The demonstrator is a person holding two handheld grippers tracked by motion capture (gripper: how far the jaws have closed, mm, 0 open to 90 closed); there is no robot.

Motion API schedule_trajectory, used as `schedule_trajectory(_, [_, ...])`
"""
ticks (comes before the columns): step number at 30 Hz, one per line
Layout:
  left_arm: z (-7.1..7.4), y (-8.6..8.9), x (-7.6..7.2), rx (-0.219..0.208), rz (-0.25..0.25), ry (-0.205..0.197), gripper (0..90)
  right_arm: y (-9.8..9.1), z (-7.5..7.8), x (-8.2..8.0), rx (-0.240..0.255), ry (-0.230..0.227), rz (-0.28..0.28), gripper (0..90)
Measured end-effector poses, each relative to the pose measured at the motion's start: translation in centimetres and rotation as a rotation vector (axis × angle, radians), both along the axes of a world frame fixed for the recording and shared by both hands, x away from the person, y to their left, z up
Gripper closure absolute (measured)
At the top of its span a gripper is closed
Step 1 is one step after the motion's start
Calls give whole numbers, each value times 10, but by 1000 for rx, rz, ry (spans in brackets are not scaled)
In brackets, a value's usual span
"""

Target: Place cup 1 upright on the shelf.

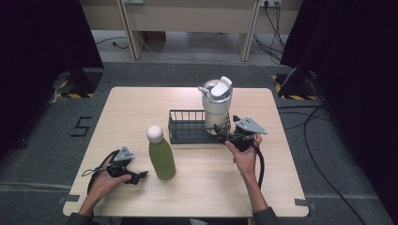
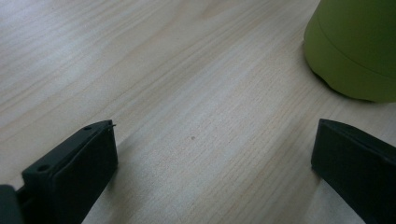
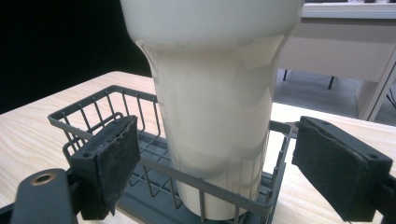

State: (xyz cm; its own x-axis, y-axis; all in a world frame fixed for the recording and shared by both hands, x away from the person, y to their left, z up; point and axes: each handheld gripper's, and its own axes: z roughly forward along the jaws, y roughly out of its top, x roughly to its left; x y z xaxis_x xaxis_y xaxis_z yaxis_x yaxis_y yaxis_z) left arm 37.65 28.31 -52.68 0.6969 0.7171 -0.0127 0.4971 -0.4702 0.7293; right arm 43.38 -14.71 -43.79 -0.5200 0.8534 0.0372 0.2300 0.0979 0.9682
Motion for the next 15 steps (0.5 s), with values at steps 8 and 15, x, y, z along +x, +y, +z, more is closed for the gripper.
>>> schedule_trajectory(8, [0, 0, 0, -1, -2, 0, 0, -5, -1, -8, -12, -1, -2, 149])
schedule_trajectory(15, [0, 0, 0, -2, -2, 0, 0, -9, 1, -15, -37, -17, 3, 149])
